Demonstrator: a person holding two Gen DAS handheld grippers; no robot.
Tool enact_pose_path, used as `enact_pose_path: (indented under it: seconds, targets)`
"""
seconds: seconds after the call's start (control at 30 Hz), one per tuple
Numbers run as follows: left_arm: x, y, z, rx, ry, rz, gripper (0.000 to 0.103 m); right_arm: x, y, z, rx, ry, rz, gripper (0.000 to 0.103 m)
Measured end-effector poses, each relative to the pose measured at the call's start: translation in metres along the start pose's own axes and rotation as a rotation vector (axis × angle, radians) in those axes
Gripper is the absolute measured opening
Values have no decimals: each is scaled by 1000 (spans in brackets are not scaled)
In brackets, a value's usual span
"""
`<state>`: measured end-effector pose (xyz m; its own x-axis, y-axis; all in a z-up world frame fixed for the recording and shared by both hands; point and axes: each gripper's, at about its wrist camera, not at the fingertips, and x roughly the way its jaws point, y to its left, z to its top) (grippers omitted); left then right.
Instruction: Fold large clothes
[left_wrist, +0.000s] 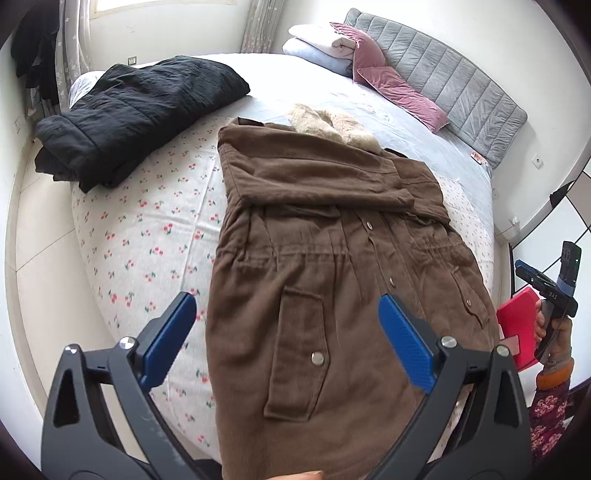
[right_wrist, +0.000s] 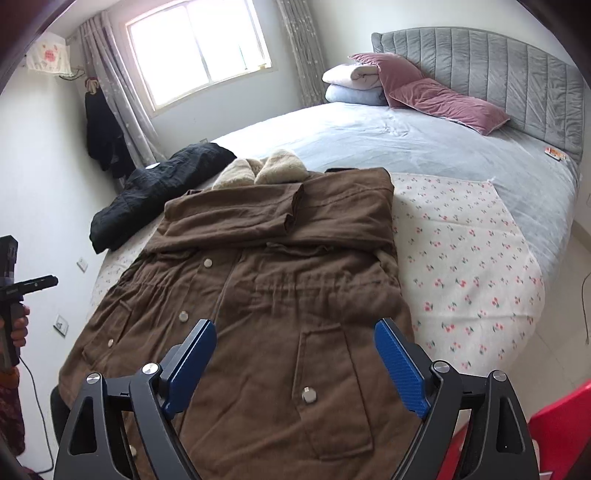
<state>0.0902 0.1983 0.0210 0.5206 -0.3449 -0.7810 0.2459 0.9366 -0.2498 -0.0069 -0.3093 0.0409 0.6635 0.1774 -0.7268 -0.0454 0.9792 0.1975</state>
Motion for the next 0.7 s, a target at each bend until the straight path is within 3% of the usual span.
enact_pose_path:
  seconds: [0.13,0.27,0.47,0.7]
  targets:
    - [-5,14,-36,-27,39,-18,99,-14,-14,-40,37,22,-5,89]
    - [-4,34,-63,-90,47,-104,99,-17,-32,-75,113,50,43,89]
    - [19,44,-88,-70,100,-131,97,-9,-55,-108,214,88,121,89]
    - [51,52,-100,-130,225,-289,87,-3,-84,-127,365,53,151,89]
